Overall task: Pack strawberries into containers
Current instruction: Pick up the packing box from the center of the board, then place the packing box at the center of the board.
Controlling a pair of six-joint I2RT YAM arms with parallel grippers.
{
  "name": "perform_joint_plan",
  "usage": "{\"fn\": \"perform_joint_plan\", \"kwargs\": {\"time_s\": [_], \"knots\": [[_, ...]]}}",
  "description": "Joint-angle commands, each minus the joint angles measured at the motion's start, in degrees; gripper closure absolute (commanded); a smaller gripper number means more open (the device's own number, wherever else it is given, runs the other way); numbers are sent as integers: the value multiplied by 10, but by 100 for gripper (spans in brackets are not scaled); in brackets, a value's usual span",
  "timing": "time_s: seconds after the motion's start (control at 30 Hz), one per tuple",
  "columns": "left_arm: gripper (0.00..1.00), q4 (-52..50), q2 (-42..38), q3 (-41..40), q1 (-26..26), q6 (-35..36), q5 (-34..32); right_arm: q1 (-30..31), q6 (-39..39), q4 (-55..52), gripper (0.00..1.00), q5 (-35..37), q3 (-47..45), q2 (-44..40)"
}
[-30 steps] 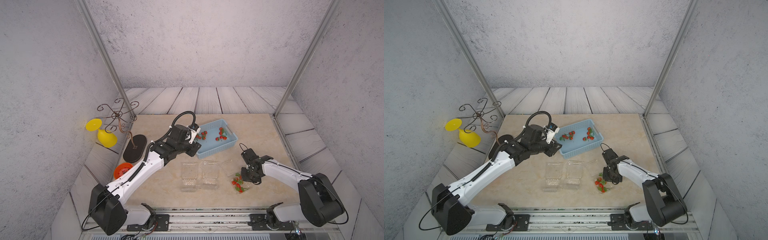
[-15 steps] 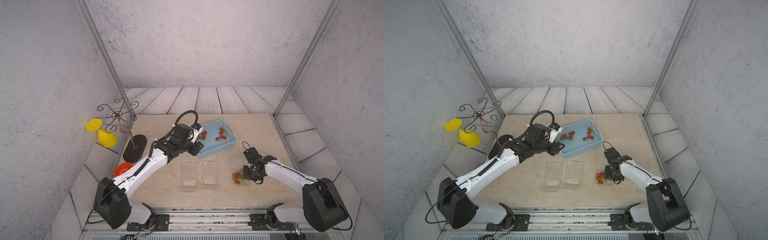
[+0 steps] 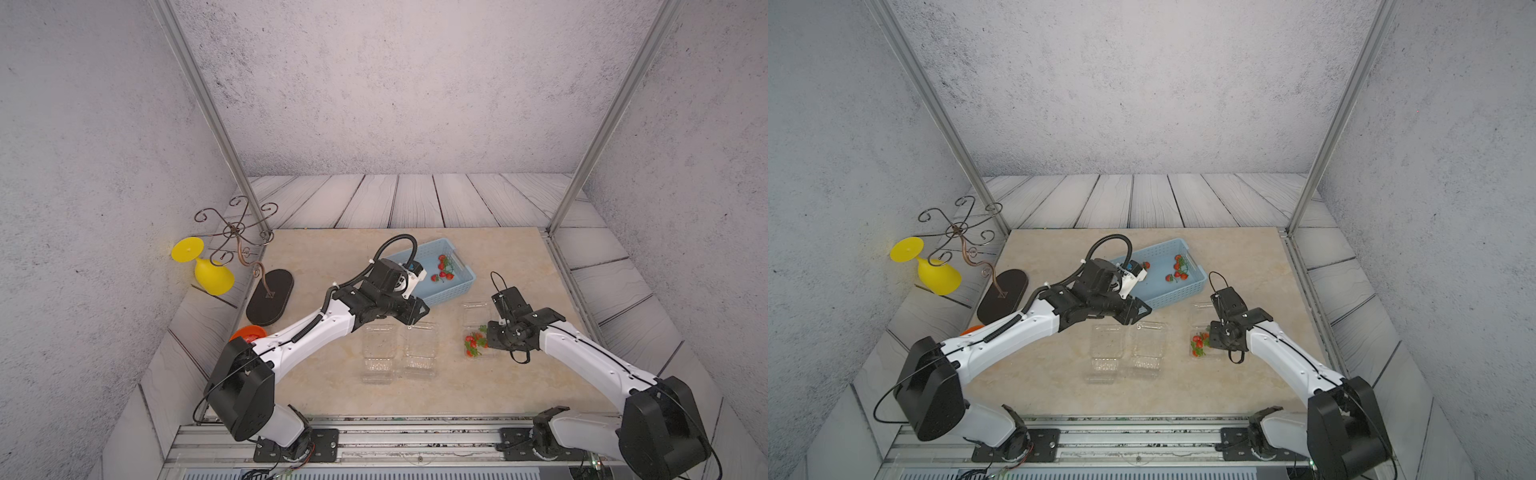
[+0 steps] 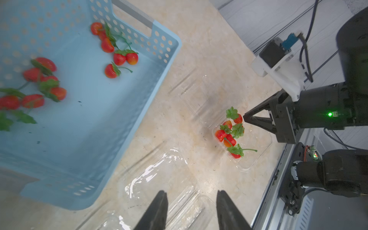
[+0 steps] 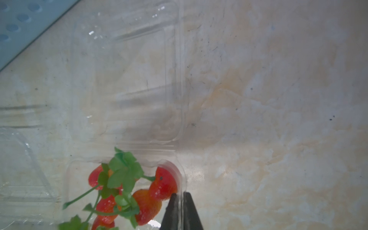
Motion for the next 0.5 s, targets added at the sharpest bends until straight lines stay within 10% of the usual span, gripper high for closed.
{"fn": "perform_joint_plan", "kwargs": {"time_s": [0.0, 0.47], "knots": [[56, 39, 18, -7, -6, -40, 33, -2, -6, -8, 91, 4, 0, -25], [52, 145, 99, 7, -10, -129, 110, -2, -29, -28, 92, -49, 27, -72]]}}
